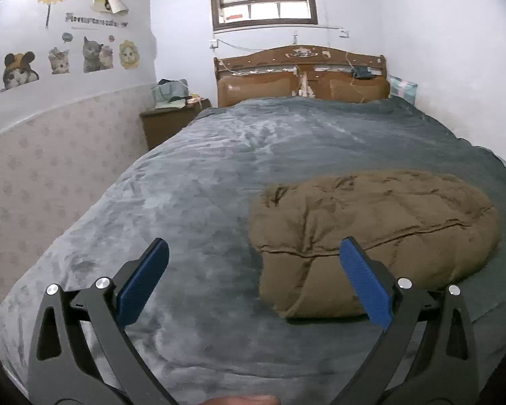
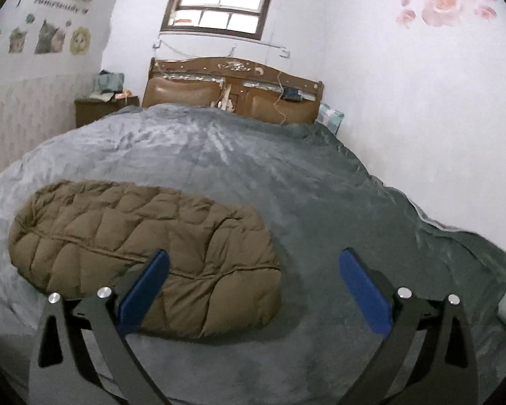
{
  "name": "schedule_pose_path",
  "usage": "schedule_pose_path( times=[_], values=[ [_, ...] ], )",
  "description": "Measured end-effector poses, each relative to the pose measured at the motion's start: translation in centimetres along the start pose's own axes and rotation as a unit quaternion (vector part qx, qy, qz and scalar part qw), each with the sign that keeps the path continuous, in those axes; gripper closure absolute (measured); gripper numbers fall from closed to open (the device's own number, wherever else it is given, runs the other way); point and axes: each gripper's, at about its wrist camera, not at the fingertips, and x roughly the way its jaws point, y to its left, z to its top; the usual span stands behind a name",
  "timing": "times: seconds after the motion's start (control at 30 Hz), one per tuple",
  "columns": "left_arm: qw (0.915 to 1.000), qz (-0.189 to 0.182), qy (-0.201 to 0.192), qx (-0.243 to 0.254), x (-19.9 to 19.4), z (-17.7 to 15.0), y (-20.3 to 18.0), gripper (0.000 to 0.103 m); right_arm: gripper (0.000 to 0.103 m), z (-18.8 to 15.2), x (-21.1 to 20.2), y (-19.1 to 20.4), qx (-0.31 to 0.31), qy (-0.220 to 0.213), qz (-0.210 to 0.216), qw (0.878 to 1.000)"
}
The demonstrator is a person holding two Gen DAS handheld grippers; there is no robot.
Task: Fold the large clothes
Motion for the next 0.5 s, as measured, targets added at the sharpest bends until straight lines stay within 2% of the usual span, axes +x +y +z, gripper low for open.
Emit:
schedule_pose_path(
  times=[0.17,0.3,0.5],
  values=[
    [0.9999,0.001,-0.013,-0.008,-0.4,0.2,0.1,0.003,0.002,-0.1,-0.1,0.2,-0.005,0.01,0.009,1.0],
    [0.9993,-0.01,-0.006,-0.035,-0.2,0.2,0.7,0.003,0.002,-0.1,0.2,0.0,0.0,0.015,0.009,1.0],
    [0.9989,-0.002,-0.002,-0.046,-0.2,0.2,1.2,0.003,0.002,-0.2,0.3,0.1,0.0,0.018,0.009,1.0]
  ],
)
